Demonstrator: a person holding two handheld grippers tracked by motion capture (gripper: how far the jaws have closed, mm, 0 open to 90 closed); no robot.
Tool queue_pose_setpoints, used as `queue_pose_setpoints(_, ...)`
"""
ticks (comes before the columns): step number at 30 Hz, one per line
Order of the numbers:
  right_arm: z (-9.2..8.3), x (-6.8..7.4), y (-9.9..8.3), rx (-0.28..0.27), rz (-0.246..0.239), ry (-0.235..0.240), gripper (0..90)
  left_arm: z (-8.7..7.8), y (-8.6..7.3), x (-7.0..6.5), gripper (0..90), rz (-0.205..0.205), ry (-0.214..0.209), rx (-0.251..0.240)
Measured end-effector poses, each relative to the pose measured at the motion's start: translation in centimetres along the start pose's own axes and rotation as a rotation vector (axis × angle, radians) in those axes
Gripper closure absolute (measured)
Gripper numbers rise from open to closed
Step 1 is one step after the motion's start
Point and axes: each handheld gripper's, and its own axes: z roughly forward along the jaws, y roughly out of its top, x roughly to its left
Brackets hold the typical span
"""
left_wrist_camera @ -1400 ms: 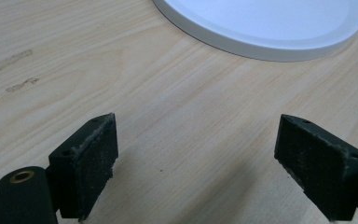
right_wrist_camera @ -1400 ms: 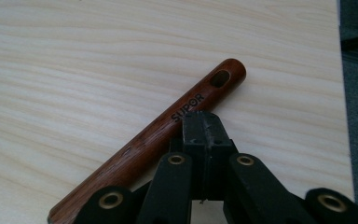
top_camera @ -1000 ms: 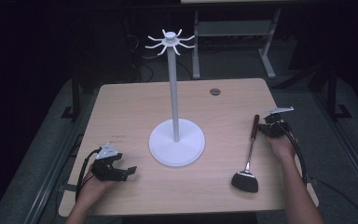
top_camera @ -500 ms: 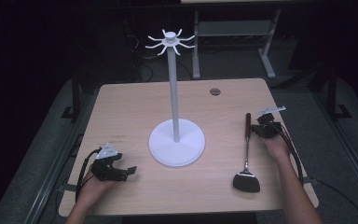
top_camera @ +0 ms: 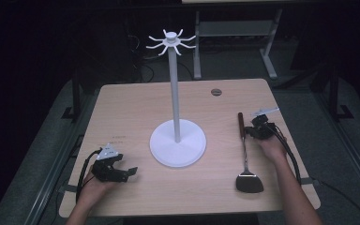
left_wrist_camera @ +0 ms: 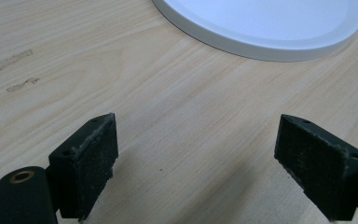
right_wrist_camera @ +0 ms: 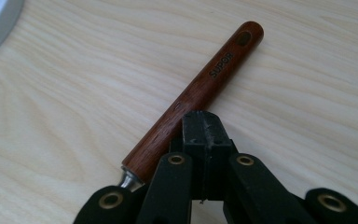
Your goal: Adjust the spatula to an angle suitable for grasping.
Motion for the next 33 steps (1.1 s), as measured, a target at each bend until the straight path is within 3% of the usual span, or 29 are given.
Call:
queue_pose_setpoints(17, 0.6, 2.6, 0.9, 0.022, -0.052, 0.095, 90.0, 0.0, 0.0, 0.1, 12.9, -0.008, -0.004, -0.005)
queue_pose_setpoints(28, 1.0, 4.7, 1.5, 0.039, -0.125, 0.150, 90.0, 0.1, -0.1, 0.3, 12.9, -0.021, -0.011, -0.020)
queue_pose_setpoints(30, 0.7, 4.9, 1.6, 0.030, -0.138, 0.144, 90.0, 0.0, -0.1, 0.4, 12.9, -0.016, -0.012, -0.018)
queue_pose_setpoints(33, -0.3, 5.3, 1.6, 0.023, -0.121, 0.160, 90.0, -0.1, -0.1, 0.3, 12.9, -0.023, -0.009, -0.022)
